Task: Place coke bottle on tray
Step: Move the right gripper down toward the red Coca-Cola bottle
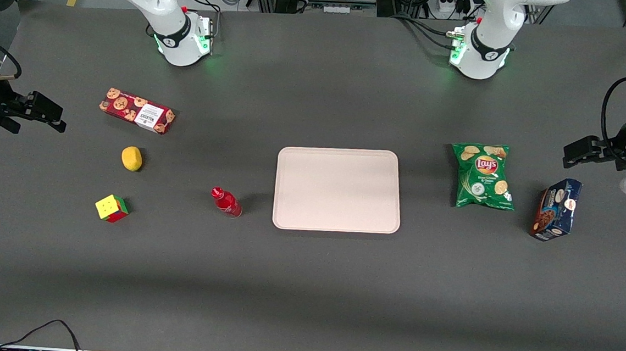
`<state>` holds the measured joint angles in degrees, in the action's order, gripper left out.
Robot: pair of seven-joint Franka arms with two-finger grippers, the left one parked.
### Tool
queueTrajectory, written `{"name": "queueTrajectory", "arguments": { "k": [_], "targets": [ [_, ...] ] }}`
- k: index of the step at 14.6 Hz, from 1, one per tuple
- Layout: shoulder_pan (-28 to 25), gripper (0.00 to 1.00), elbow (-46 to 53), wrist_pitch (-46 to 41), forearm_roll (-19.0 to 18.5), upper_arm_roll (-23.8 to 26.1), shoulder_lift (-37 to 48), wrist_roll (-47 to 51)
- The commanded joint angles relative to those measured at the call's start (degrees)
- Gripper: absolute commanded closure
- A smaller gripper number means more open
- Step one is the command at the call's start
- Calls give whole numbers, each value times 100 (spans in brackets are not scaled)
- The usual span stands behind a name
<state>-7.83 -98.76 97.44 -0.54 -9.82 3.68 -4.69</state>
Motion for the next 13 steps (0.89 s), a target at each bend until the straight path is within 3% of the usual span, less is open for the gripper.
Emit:
{"name": "queueTrajectory", "arguments": {
  "k": [1, 5, 13],
  "targets": [
    [-26, 0, 120, -172, -34, 6, -16, 152],
    [-26, 0, 120, -190, -8, 120, -69, 222],
    [-87, 0, 760, 30, 27, 1578, -1148, 1944]
  ]
}}
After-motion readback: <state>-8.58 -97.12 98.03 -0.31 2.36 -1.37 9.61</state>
